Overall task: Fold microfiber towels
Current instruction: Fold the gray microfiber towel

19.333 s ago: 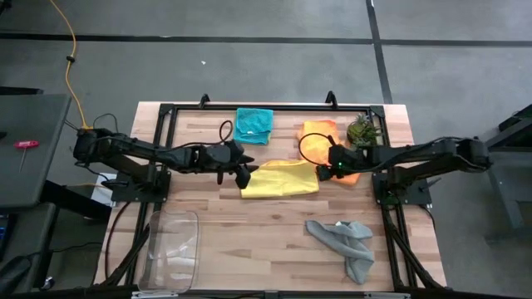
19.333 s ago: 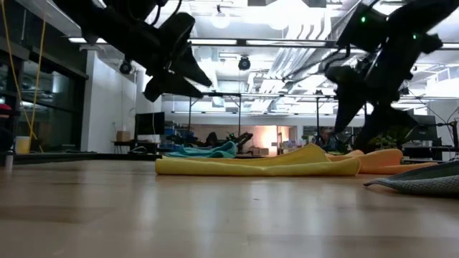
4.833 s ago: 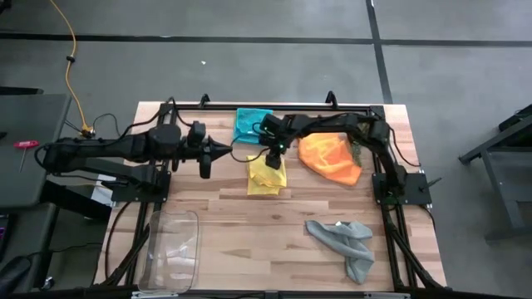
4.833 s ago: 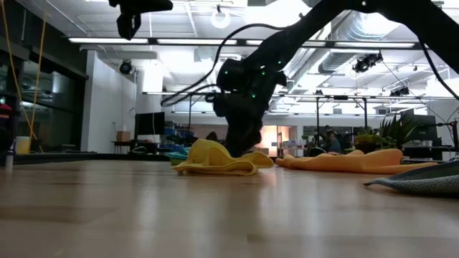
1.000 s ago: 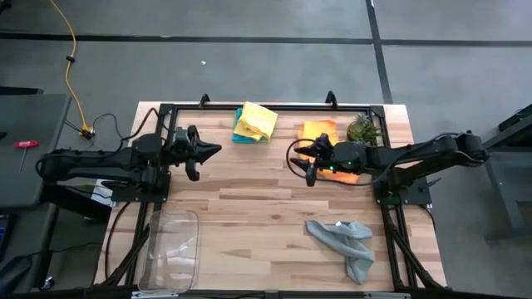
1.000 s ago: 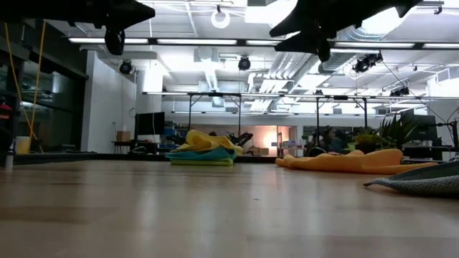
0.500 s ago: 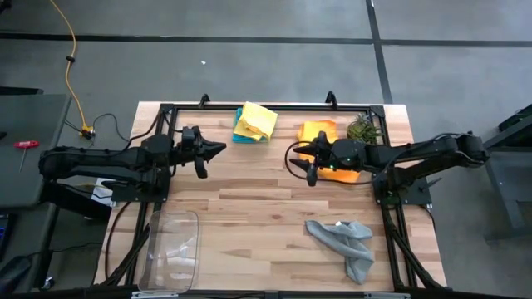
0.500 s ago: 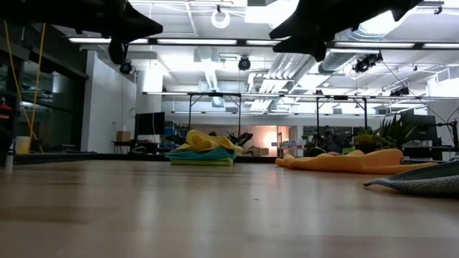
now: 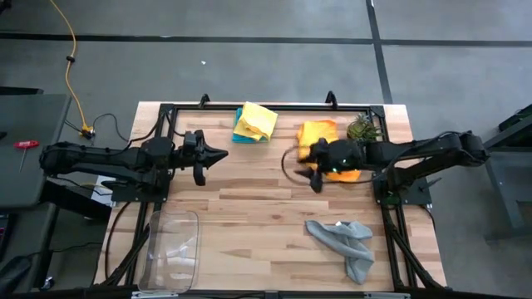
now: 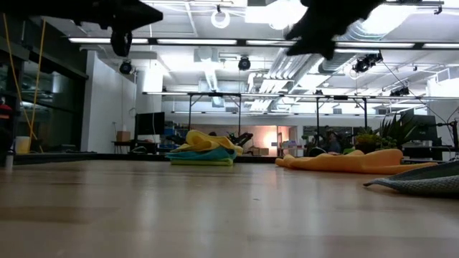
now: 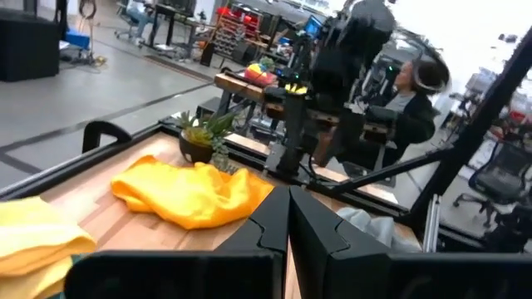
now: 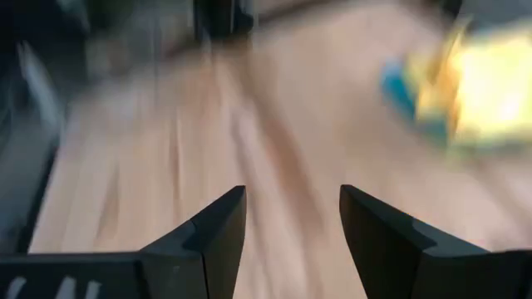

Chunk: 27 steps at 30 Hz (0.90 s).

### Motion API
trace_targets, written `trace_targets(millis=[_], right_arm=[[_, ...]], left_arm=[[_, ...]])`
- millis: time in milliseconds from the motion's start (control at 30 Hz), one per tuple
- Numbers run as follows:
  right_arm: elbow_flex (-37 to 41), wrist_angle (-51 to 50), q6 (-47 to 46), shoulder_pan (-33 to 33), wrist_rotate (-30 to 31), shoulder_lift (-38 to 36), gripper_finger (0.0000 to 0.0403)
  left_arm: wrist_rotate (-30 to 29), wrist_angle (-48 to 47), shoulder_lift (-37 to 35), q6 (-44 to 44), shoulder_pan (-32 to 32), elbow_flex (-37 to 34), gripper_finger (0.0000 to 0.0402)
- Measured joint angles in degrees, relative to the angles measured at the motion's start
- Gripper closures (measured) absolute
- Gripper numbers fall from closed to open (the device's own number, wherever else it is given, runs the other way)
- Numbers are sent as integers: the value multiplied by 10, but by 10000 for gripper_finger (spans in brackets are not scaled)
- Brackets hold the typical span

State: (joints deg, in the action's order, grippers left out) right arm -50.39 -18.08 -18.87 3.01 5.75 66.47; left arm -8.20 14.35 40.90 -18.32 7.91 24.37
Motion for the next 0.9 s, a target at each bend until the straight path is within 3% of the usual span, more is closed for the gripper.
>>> trace_targets(millis=[167, 300, 600, 733, 900], right_arm=[[-126, -352, -84, 99, -2, 45, 218], [-147, -463, -226, 216, -7, 74, 218], [-95, -480, -562, 479, -43, 101, 218], [-57, -450, -621, 538, -64, 120, 218], [-12, -409, -633, 557, -63, 145, 218]], left_arm=[[-26, -6, 13, 11, -22, 16, 401], [-45, -13, 25, 15, -29, 16, 401], [-57, -13, 48, 14, -31, 15, 401], [-60, -12, 52, 10, -31, 15, 401], [-68, -11, 52, 5, -31, 15, 401]])
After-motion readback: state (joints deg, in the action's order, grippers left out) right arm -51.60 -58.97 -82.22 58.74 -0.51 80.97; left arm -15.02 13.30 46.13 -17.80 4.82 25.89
